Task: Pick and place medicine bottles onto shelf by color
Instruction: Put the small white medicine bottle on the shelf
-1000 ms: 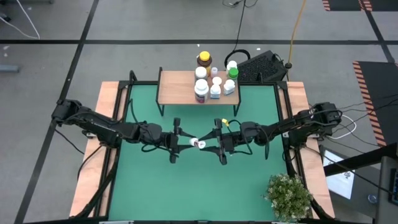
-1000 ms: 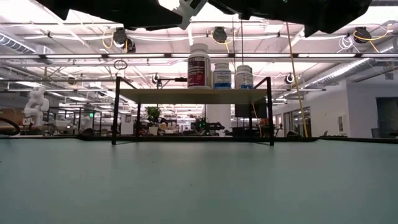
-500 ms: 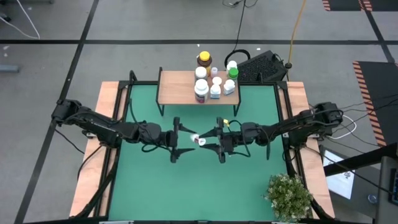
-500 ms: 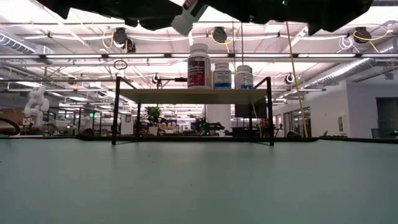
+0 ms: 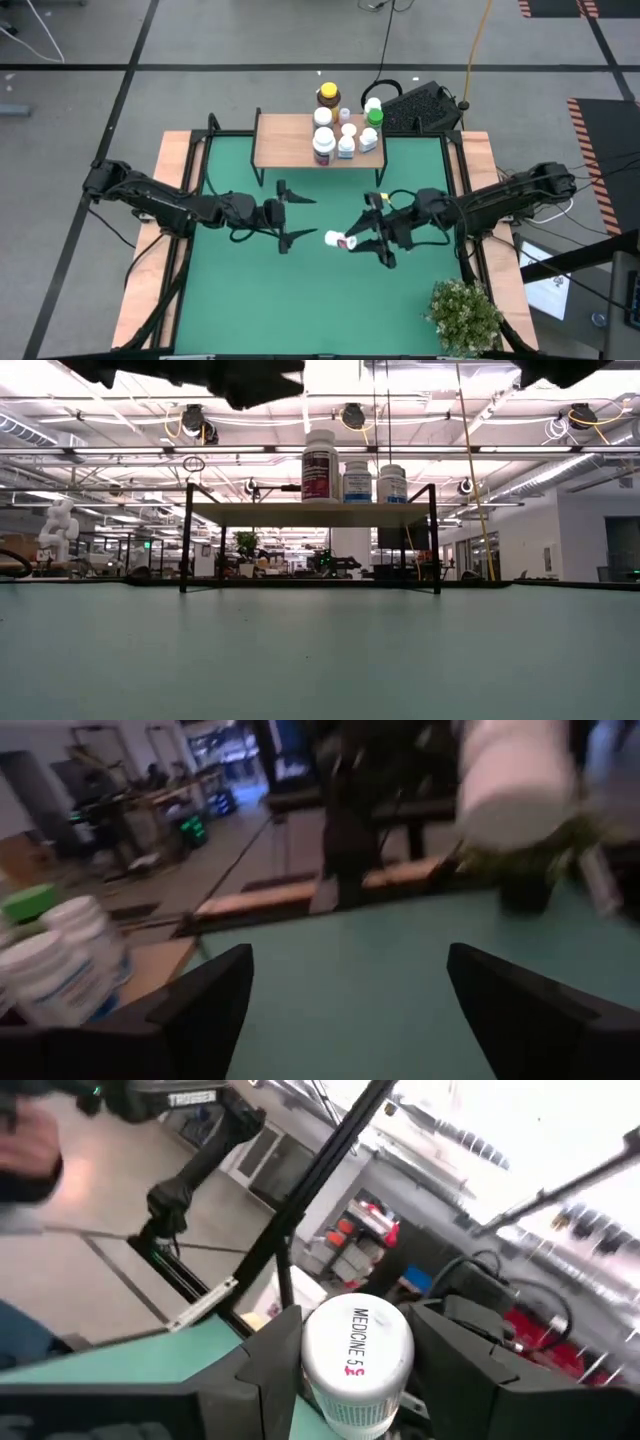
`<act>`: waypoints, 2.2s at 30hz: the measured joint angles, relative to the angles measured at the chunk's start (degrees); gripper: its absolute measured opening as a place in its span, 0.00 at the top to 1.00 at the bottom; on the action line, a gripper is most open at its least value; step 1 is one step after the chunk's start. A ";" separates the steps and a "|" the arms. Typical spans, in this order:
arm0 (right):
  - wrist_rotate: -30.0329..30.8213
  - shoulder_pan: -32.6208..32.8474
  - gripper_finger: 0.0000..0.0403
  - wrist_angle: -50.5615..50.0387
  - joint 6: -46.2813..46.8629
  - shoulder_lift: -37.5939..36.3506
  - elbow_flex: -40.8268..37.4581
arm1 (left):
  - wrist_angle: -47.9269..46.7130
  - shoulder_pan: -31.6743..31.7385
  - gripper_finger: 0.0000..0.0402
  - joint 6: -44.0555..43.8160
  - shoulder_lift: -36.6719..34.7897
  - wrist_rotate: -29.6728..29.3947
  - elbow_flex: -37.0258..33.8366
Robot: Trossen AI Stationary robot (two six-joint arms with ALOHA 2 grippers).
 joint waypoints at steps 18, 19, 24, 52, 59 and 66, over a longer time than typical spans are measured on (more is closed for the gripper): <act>6.60 6.08 0.60 1.27 -45.17 2.28 -3.22 | 5.32 2.26 0.27 -14.37 2.72 19.85 -0.05; 6.33 6.20 0.60 1.50 -45.21 2.28 -3.22 | 6.54 2.12 0.27 -13.50 3.71 20.32 -0.07; 4.45 6.43 0.60 1.29 -44.95 2.28 -3.22 | 16.79 1.45 0.27 -8.73 9.51 20.76 -0.02; 0.61 6.16 0.60 -0.73 -38.83 2.30 -3.22 | 13.15 -1.02 0.49 -2.30 19.37 28.15 13.14; 0.87 6.14 0.60 -0.66 -37.64 2.30 -3.20 | 12.82 0.18 0.62 -3.42 19.37 29.06 13.14; 9.27 5.08 0.53 0.11 -21.53 2.30 -3.25 | 7.40 2.57 0.63 -7.94 18.31 29.51 13.14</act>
